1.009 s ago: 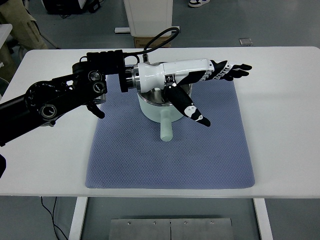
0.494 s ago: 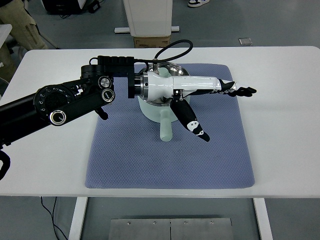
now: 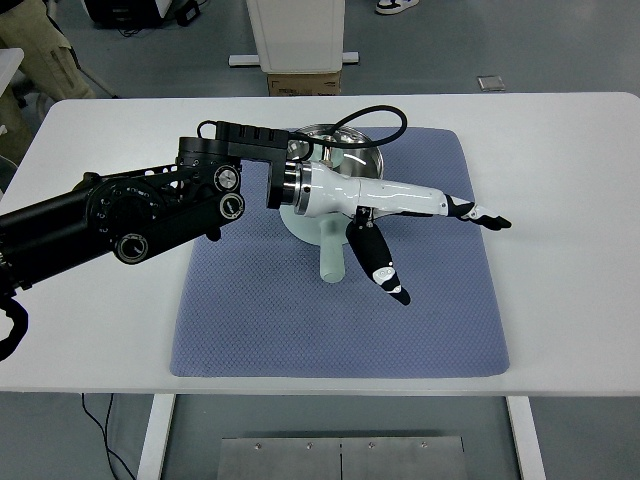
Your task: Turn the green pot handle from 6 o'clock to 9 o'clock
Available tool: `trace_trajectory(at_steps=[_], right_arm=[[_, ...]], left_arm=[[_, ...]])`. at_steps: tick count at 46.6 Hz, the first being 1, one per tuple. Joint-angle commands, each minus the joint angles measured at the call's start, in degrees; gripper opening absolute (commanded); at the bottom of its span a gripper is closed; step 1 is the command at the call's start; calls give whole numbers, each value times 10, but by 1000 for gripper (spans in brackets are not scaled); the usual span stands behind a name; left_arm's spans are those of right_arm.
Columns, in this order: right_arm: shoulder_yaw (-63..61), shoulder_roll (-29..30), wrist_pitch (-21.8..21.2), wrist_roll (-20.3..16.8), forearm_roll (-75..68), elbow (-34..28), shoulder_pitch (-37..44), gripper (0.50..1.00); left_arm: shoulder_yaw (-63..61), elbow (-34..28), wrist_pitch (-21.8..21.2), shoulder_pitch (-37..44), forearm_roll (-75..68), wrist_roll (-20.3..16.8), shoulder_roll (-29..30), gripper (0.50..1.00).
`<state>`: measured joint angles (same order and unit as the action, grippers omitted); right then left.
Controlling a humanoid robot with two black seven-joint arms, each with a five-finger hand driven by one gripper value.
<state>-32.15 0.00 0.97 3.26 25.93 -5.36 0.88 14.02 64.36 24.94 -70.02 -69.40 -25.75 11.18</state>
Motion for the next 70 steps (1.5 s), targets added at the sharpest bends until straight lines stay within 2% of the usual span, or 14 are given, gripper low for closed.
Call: trace_trajectory(at_steps=[1, 47, 55, 70], right_arm=[[1, 0, 0, 0, 0, 0, 0, 1000], [1, 0, 0, 0, 0, 0, 0, 1000], [0, 0, 0, 0, 0, 0, 0, 1000], [0, 0, 0, 0, 0, 0, 0, 1000]], left_arm=[[-7, -2, 0, -3, -15, 0, 0, 1000], [-65, -16, 2, -35, -123, 2, -5, 1000], [-65, -16, 48, -46, -123, 2, -5, 1000], [-76, -16, 64, -69, -144, 1, -1, 1000]])
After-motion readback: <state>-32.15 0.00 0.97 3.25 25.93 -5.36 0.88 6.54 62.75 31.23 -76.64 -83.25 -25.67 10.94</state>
